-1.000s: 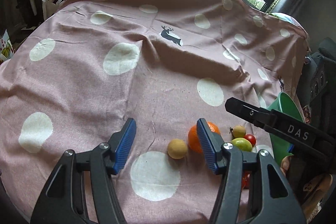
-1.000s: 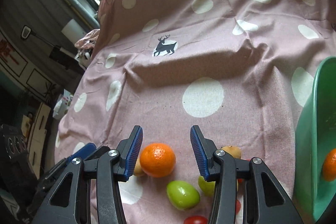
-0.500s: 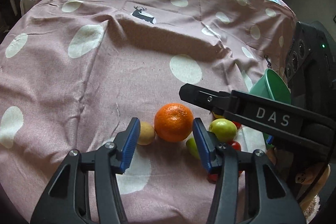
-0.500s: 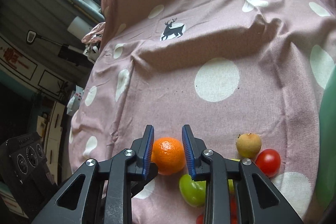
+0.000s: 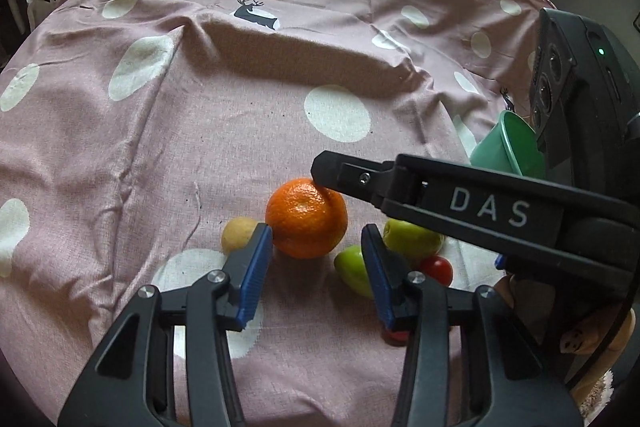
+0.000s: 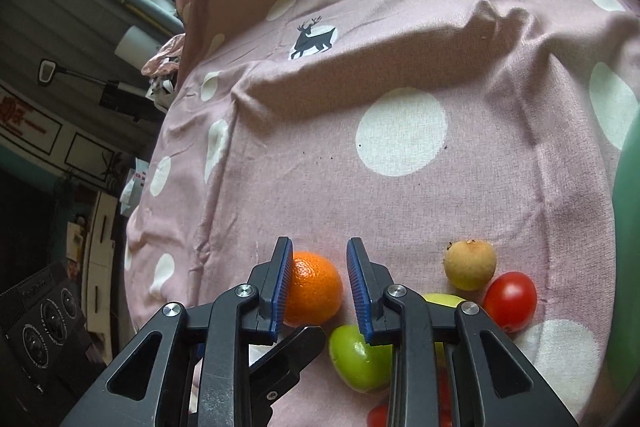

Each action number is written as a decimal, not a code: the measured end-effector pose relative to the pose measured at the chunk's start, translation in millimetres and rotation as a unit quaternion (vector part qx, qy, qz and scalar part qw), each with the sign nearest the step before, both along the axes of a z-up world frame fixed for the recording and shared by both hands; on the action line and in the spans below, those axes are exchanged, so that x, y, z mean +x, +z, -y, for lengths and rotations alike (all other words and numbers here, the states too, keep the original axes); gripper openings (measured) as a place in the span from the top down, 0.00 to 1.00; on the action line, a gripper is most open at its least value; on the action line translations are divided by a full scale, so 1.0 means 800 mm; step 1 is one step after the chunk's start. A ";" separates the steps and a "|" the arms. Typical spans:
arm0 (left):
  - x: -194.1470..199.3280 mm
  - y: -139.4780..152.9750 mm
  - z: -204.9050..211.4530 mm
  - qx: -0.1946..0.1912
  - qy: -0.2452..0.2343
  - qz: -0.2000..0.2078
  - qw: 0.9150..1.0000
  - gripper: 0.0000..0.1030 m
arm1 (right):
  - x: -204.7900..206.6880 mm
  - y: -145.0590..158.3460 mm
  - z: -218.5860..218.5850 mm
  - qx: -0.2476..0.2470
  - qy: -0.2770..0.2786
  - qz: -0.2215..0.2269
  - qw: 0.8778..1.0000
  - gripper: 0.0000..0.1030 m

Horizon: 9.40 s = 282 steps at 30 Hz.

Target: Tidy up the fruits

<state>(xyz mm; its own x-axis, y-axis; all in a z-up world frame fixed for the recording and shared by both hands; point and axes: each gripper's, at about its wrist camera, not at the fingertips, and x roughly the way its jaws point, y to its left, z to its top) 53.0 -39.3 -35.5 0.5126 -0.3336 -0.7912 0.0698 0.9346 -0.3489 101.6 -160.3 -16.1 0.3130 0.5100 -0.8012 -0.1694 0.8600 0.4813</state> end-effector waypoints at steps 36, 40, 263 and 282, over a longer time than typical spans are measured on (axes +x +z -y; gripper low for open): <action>-0.015 0.021 -0.007 0.005 0.007 0.051 0.999 0.59 | -0.023 0.020 -0.029 -0.029 0.053 0.043 0.997 0.61; -0.022 0.034 -0.006 0.002 0.004 0.069 0.998 0.59 | -0.032 0.037 -0.029 -0.034 0.048 0.066 0.996 0.61; 0.017 0.040 0.323 -0.010 -0.257 0.073 0.964 0.55 | -0.089 0.076 0.294 -0.047 -0.246 0.061 0.966 0.55; 0.021 0.038 0.322 -0.023 -0.254 0.064 0.965 0.57 | -0.085 0.072 0.289 -0.071 -0.247 0.055 0.965 0.55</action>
